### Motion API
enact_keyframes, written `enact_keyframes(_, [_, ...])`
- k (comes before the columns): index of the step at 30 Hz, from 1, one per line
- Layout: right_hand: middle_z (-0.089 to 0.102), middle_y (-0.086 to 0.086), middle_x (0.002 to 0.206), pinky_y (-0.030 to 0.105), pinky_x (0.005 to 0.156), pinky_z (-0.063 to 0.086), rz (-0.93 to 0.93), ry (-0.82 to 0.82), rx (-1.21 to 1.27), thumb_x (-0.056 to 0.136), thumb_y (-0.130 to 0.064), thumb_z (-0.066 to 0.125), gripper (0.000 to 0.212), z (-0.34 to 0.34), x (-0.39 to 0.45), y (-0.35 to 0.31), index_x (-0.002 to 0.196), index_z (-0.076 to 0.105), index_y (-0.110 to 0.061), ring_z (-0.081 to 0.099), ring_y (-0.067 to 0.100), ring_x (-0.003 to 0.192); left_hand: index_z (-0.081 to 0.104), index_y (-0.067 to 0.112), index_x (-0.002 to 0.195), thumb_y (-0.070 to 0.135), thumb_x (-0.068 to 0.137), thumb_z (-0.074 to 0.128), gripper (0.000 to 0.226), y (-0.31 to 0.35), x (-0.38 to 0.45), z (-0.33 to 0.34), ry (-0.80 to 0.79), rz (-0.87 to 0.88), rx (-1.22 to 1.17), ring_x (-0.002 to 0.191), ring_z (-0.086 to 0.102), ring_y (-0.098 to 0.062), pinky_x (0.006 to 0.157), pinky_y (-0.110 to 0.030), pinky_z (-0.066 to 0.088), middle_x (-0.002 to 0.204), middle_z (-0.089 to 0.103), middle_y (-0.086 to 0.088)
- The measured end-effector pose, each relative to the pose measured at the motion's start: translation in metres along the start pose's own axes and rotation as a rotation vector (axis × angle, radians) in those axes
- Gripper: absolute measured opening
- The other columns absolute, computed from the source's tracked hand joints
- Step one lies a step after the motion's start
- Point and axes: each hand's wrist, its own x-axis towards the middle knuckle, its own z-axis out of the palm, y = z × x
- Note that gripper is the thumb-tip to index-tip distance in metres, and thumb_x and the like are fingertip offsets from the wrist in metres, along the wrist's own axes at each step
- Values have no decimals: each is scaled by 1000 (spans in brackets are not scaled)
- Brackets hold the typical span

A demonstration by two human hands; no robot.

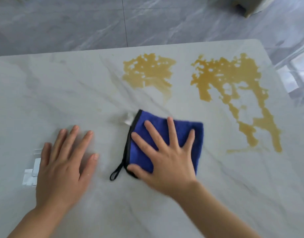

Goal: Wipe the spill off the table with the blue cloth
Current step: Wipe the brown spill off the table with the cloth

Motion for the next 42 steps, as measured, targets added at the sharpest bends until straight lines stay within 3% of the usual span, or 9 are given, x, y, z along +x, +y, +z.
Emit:
enact_keyframes(4, [6, -19, 158, 76, 103, 0, 236, -32, 24, 72, -84, 14, 73, -12, 40, 72, 139, 11, -57, -7, 29, 147, 41, 25, 139, 58, 87, 23, 63, -3, -1, 3, 3, -3, -24, 142, 23, -24, 113, -51, 16, 152, 31, -3])
enact_keyframes(8, [-2, -18, 158, 74, 107, 2, 579, -41, 50, 66, -85, 3, 81, -20, -6, 128, 141, 6, -55, -14, 26, 145, 43, 24, 137, 67, 87, 8, 74, -3, -1, 2, 10, 2, -38, 141, 25, -27, 112, -53, 18, 151, 34, -7])
enact_keyframes(14, [23, -5, 157, 81, 95, 15, 321, -110, -1, 78, -78, 16, 73, -10, -46, 78, 142, 25, -44, 8, 42, 144, 46, 22, 135, 69, 86, 7, 78, -2, 1, 4, -2, -6, -60, 139, 29, -33, 107, -58, 22, 149, 36, -11])
enact_keyframes(17, [11, -14, 158, 77, 102, 7, 237, -63, -6, 73, -83, 11, 73, -13, -7, 103, 140, 12, -54, -3, 34, 146, 45, 24, 135, 71, 85, 9, 78, -5, 2, 7, 0, -14, -73, 140, 27, -31, 109, -56, 20, 151, 35, -8])
enact_keyframes(20, [-1, -20, 158, 73, 106, 0, 366, -54, 25, 66, -89, 2, 76, -18, 23, 152, 137, -1, -60, -14, 24, 146, 43, 27, 136, 64, 86, 19, 67, -11, 2, 12, 32, 17, -97, 141, 24, -29, 111, -57, 21, 152, 32, -5])
enact_keyframes(26, [-3, -19, 158, 72, 108, 3, 665, -62, 75, 68, -88, 4, 78, -26, -40, 193, 139, 3, -56, -14, 22, 146, 45, 19, 134, 59, 90, 20, 65, -19, 5, 23, 109, 101, -128, 139, 28, -37, 110, -64, 22, 151, 32, -14])
enact_keyframes(31, [11, -9, 159, 76, 101, 10, 485, -131, 45, 74, -81, 10, 76, -14, -71, 140, 143, 14, -48, -6, 35, 145, 48, 14, 133, 55, 91, 22, 64, -23, 7, 27, 122, 137, -105, 138, 29, -40, 108, -65, 23, 150, 33, -17])
enact_keyframes(35, [1, -16, 159, 74, 105, 4, 394, -83, -5, 71, -85, 3, 74, -20, -32, 172, 139, 0, -58, -12, 27, 146, 40, 20, 138, 53, 91, 25, 60, -32, 6, 31, 108, 149, -52, 141, 25, -34, 109, -63, 23, 155, 26, -5])
enact_keyframes(42, [-2, -18, 158, 70, 110, 1, 731, -63, 102, 70, -85, 6, 75, -31, -33, 238, 139, 2, -56, -14, 21, 146, 43, 22, 136, 61, 89, 21, 65, -25, 6, 25, 110, 106, -110, 141, 25, -33, 111, -63, 22, 153, 28, -8])
